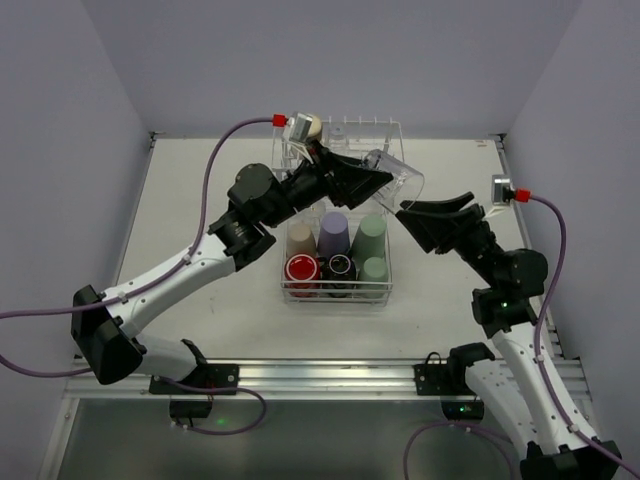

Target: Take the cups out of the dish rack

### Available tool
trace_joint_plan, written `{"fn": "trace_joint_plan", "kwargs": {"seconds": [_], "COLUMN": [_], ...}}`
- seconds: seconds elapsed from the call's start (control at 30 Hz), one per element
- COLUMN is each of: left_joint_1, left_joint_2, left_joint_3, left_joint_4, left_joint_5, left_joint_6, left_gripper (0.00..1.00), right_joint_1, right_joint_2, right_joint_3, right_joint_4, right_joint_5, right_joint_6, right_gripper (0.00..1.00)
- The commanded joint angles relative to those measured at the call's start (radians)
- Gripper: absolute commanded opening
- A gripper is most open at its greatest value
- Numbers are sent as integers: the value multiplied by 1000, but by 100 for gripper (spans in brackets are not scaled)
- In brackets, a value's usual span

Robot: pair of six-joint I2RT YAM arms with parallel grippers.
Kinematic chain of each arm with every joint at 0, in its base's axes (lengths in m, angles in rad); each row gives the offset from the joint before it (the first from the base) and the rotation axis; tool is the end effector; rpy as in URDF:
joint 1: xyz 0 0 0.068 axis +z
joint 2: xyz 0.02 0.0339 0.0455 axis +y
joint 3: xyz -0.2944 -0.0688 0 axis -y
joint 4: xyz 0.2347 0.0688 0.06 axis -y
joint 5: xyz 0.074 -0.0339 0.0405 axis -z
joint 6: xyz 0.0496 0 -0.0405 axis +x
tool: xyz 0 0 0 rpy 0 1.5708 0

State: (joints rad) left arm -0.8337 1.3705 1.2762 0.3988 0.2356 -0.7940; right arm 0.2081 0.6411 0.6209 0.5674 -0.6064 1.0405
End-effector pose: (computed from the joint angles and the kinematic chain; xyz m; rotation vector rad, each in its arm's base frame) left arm 0.2047 -0.2427 0.4763 0.2574 1.4167 -1.5234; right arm 0.1095 0.0520 0.4045 -0.1144 1.2403 1.4086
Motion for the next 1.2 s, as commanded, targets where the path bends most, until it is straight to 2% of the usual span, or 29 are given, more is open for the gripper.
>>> {"fn": "trace_joint_plan", "kwargs": {"seconds": [0.0, 0.27, 0.37, 0.4, 0.43, 0.47, 0.5, 0.6, 0.63, 0.7, 0.73, 0.8, 0.83, 0.9, 0.93, 0.97, 1.03, 1.1, 1.17], "left_joint_1": [-13, -18, -18, -18, -18, -18, -19, -18, -18, -18, -18, -18, -18, -18, -18, -18, -18, -18, -18], "left_joint_2": [4, -1, -2, -4, -7, -16, -22, -76, -92, -139, -154, -207, -229, -301, -353, -379, -425, -488, -545], "left_joint_3": [-14, -75, -90, -93, -95, -94, -90, -77, -74, -51, -43, -31, -32, -55, -67, -95, -119, -161, -193], "left_joint_4": [136, 155, 166, 158, 147, 132, 88, -41, -70, -173, -214, -324, -362, -476, -512, -544, -661, -763, -820], "left_joint_5": [31, 21, 31, 33, 31, 30, 25, -68, -87, -158, -182, -270, -297, -373, -395, -419, -469, -482, -489], "left_joint_6": [-40, -45, -45, -42, -34, -24, 13, 115, 143, 232, 261, 353, 384, 464, 493, 530, 555, 575, 587], "left_gripper": [22, 26, 33, 49, 59, 69, 84, 100, 100, 100, 100, 100, 100, 100, 100, 100, 100, 100, 100], "right_joint_1": [20, 66, 76, 77, 79, 79, 77, 79, 77, 77, 77, 77, 77, 74, 74, 73, 59, 37, -21], "right_joint_2": [48, 118, 132, 134, 132, 129, 111, 75, 69, 66, 71, 78, 91, 104, 133, 158, 216, 308, 400], "right_joint_3": [40, 77, 74, 73, 69, 68, 68, 103, 114, 154, 181, 258, 285, 382, 420, 503, 578, 655, 704], "right_joint_4": [87, 124, 137, 138, 132, 117, 91, -91, -186, -271, -399, -512, -622, -740, -858, -924, -1076, -1148, -1224], "right_joint_5": [-18, -10, -1, 5, 7, 13, 32, 62, 89, 83, 111, 138, 157, 267, 314, 427, 544, 653, 680], "right_joint_6": [15, 9, 15, 15, 13, 1, -14, -114, -141, -207, -241, -339, -403, -466, -537, -571, -629, -692, -732], "right_gripper": [61, 43, 30, 24, 17, 4, 0, 0, 0, 0, 0, 0, 0, 0, 0, 0, 0, 0, 0]}}
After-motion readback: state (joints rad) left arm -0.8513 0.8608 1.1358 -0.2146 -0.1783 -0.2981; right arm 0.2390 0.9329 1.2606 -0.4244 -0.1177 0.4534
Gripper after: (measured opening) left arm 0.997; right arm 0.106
